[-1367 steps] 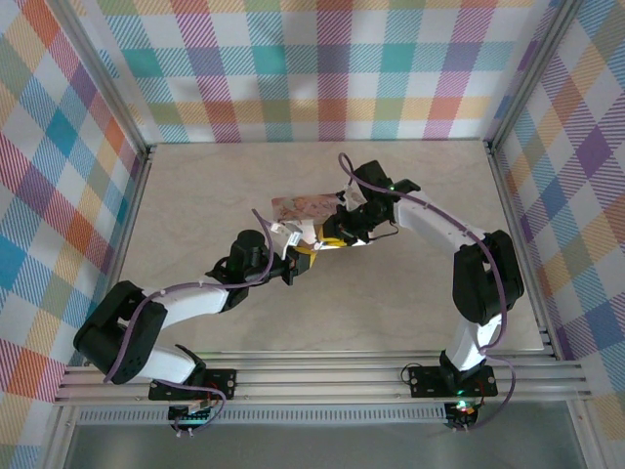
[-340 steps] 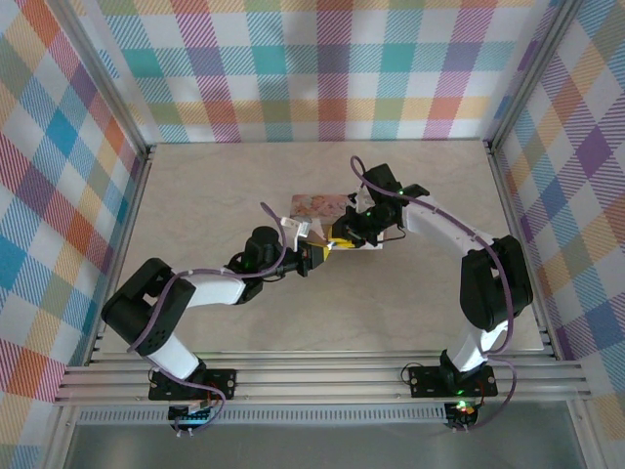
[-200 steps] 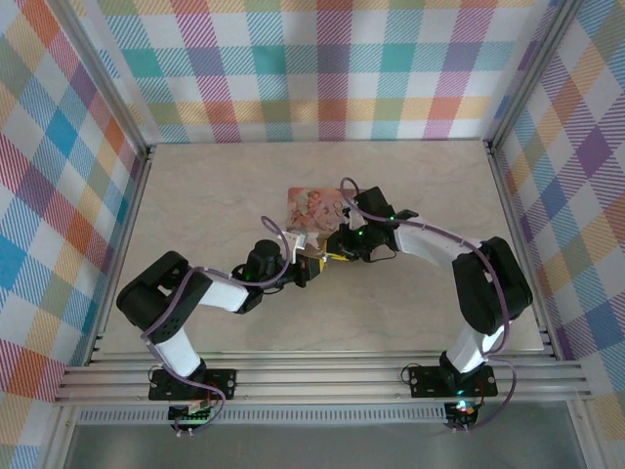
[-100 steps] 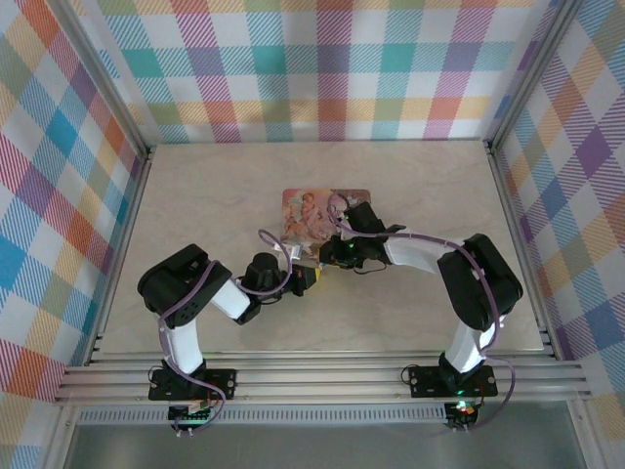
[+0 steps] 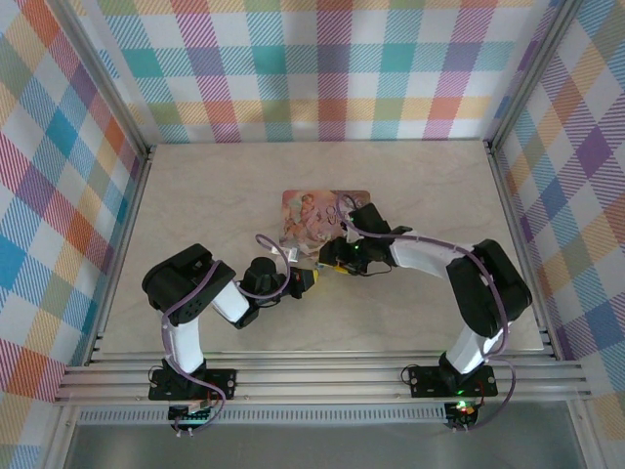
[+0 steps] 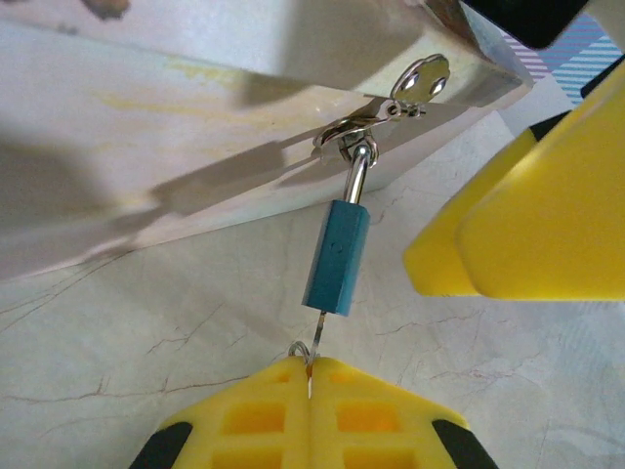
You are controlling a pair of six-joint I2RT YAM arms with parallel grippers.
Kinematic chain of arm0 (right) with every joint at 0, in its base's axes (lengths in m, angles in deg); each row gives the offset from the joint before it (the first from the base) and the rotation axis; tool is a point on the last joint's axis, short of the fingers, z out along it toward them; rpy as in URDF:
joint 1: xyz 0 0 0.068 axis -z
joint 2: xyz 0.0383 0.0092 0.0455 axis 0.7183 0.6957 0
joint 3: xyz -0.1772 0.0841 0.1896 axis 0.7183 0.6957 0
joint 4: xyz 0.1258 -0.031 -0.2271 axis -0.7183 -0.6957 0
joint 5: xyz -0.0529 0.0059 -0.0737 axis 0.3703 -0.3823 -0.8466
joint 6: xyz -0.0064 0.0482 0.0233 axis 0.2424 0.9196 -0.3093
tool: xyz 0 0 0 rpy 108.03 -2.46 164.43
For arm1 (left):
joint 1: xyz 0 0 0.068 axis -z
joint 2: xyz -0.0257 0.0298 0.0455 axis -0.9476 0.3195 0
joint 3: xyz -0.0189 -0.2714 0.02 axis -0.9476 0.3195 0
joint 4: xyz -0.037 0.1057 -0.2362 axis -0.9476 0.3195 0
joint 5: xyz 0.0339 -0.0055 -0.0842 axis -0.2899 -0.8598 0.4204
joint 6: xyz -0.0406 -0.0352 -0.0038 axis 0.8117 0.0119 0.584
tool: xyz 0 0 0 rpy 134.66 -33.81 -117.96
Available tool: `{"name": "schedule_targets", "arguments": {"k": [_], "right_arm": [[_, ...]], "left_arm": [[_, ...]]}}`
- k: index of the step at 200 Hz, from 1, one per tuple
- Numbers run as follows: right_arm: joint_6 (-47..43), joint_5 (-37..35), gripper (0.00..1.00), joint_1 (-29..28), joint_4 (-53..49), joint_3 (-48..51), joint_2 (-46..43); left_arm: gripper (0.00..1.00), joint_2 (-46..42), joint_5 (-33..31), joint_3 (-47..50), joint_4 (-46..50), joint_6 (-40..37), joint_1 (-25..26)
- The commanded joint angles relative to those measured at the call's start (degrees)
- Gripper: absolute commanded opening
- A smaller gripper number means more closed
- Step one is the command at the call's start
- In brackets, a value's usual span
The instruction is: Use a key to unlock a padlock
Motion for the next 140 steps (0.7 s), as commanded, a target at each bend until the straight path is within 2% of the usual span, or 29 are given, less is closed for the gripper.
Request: {"name": "schedule_targets", "arguments": {"k": [1, 67, 95, 140], "right_arm": [[3.3, -1.6, 0.54, 0.2, -1.3, 1.9, -2.3], [11.2, -10.3, 0.56, -5.0, 13.5, 9.5, -4.2], [11.8, -13.7, 0.59, -7.1, 15.0, 9.7, -3.2], [12.7, -15.5, 0.61, -7.3, 15.6, 9.4, -0.6]], "left_arm": [[0.00, 0.9, -0.7, 1.6, 3.2, 0.7, -0.1], [0.00, -1.1, 0.1, 1.3, 5.7, 1.0, 0.0], [0.00, -2.1, 0.3, 1.2, 6.9, 0.9, 0.0], [0.00, -3.3, 0.6, 0.7, 8.5, 0.6, 0.0]]}}
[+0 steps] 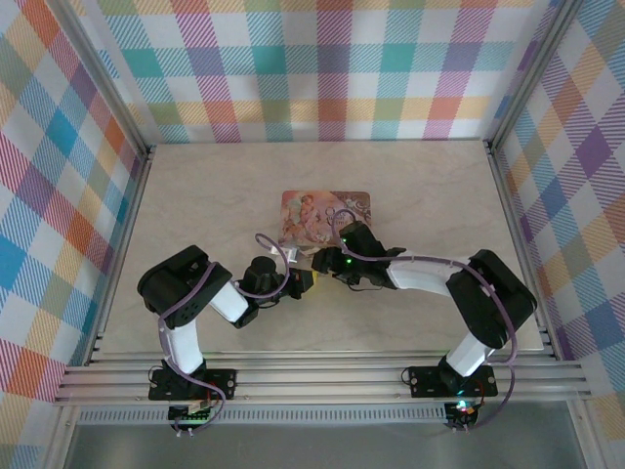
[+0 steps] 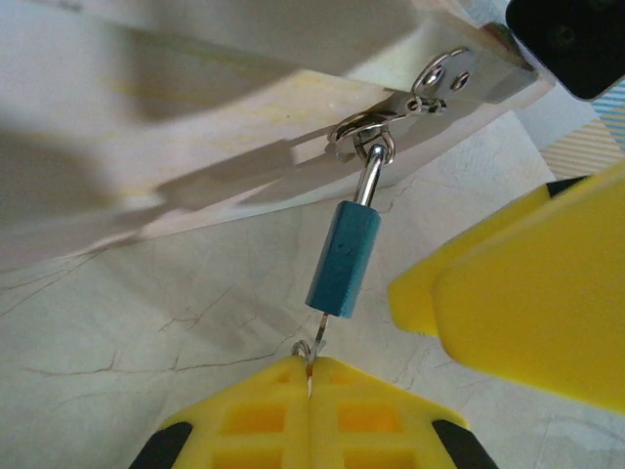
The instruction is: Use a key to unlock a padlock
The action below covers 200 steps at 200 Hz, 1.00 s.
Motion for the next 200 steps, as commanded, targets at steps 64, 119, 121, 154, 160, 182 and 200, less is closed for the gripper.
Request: {"name": "schedule_targets", "arguments": {"k": [64, 119, 121, 154, 160, 182, 200], "right_arm": [[2.9, -2.2, 0.60, -0.5, 1.3, -1.1, 5.3], [3.8, -2.6, 0.54, -2.1, 1.0, -1.5, 6.6], [3.8, -2.6, 0.54, -2.1, 0.9, -1.6, 6.7], [4.2, -2.4, 0.49, -2.6, 0.1, -1.9, 7.4], [4.2, -2.5, 0.47, -2.6, -0.1, -2.1, 7.4], [3.8, -2.8, 0.37, -2.6, -1.3, -2.5, 7.0], [3.5, -3.3, 0.28, -2.6, -2.6, -2.9, 6.3]], "left_arm": [[0.00, -1.8, 0.9, 0.3, 4.8, 0.4, 0.0], [0.00, -4.1, 1.1, -0.7, 7.5, 0.3, 0.1], [0.00, -4.2, 1.1, -0.7, 7.6, 0.3, 0.1], [0.00, -6.3, 1.4, -1.7, 10.4, -0.3, 0.1], [0.00, -6.7, 1.5, -1.8, 10.9, -0.5, 0.1], [0.00, -8.5, 1.8, -2.2, 12.6, -0.9, 0.1], [0.00, -10.3, 2.1, -2.4, 14.8, -1.5, 0.1]]}}
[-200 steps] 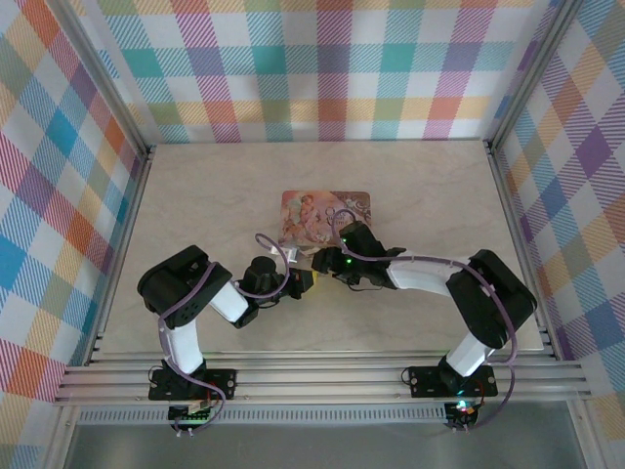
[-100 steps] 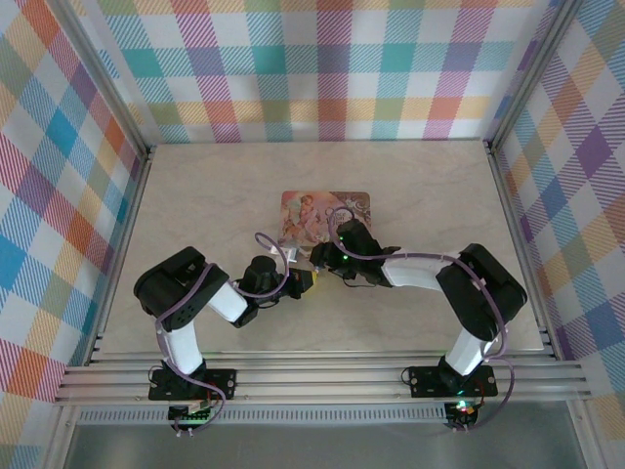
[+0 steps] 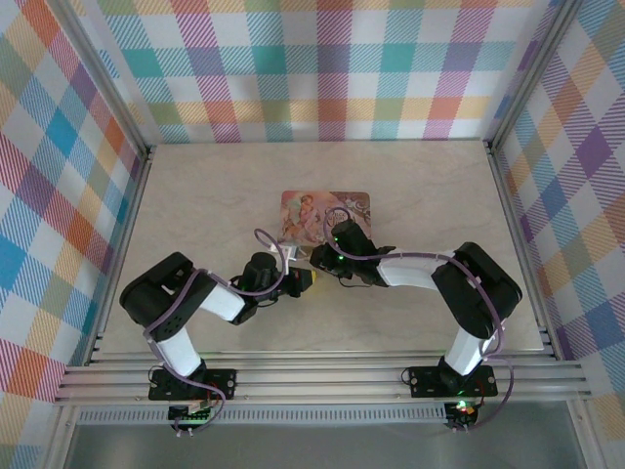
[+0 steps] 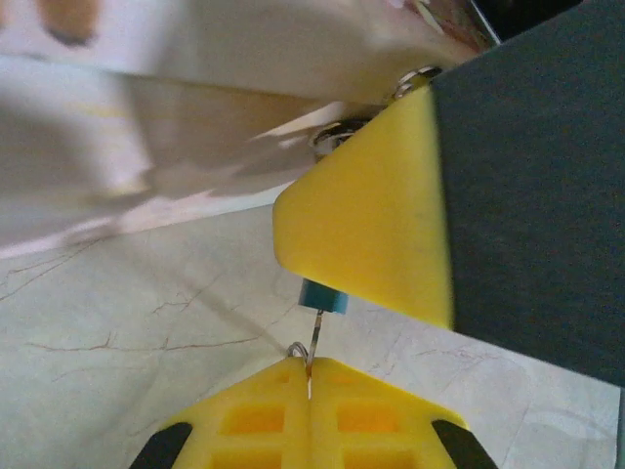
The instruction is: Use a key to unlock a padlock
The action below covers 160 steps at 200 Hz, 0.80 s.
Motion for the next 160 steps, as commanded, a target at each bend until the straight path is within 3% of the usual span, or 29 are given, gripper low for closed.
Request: {"name": "schedule_targets", "arguments": {"k": [1, 28, 61, 105, 160], "right_arm": [[2.6, 1.8, 0.27, -0.6, -6.9, 0.0, 1.2], [2.5, 1.2, 0.14, -0.6, -8.4, -0.4, -0.2], [2.9, 1.0, 0.03, -0.6, -9.4, -0.8, -1.8], [5.5, 2.4, 0.00, -0.3, -9.7, -1.6, -2.6], [10.1, 5.3, 0.00, 0.0, -11.3, -3.6, -2.9]], "left_arm": [[0.00, -3.0, 1.7, -1.3, 3.6, -1.9, 0.1], [0.00, -6.7, 0.6, -1.2, 7.8, -3.3, 0.2], [0.19, -12.6, -2.3, -0.8, 14.7, -5.8, 0.2], [0.38, -20.0, -5.5, 0.9, 21.6, -4.7, 0.0], [0.43, -25.7, -4.1, 4.8, 18.4, 7.8, 0.0]]}}
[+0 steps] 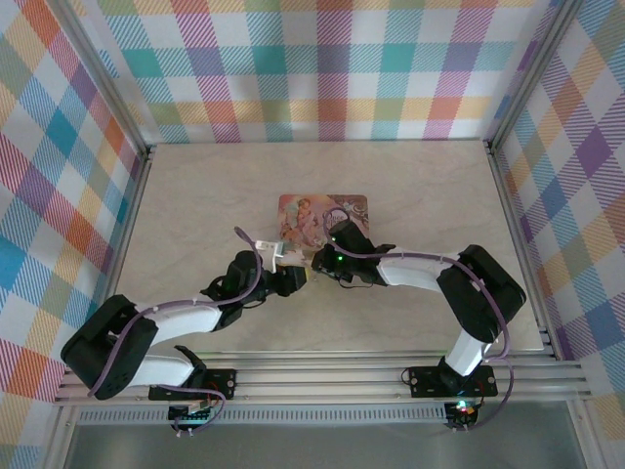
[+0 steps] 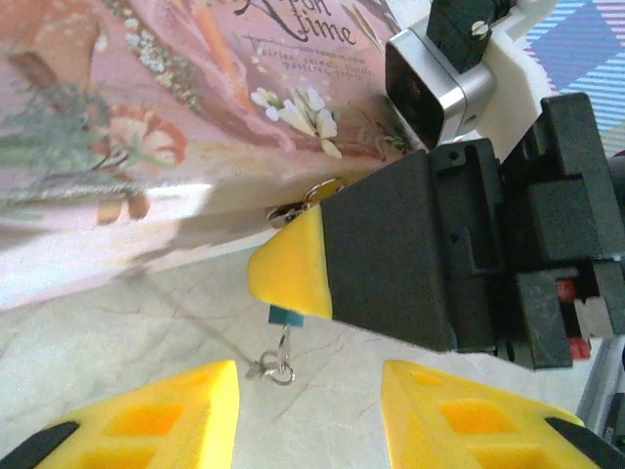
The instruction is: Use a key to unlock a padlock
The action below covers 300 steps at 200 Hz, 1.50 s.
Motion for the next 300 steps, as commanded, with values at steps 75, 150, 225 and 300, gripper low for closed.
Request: {"name": "schedule_targets", "arguments": {"k": [75, 150, 225, 300], "right_arm": [[8.8, 6.3, 0.00, 0.4, -7.3, -3.8, -1.5], [9.2, 6.0, 0.00, 0.5, -8.6, -3.7, -3.1], [8.5, 6.6, 0.00, 0.4, -10.3, -4.8, -2.8], [8.6, 6.9, 0.00, 0.5, -11.6, -6.0, -2.3]], "left_arm": [[0.41, 1.7, 2.2, 3.5, -12.2, 18.2, -0.1], [0.27, 13.0, 3.6, 0.8, -20.4, 21.7, 0.6], [0.27, 13.8, 4.3, -1.1, -17.8, 17.8, 0.7], [0.26, 15.3, 4.1, -0.8, -19.5, 17.6, 2.0]]}}
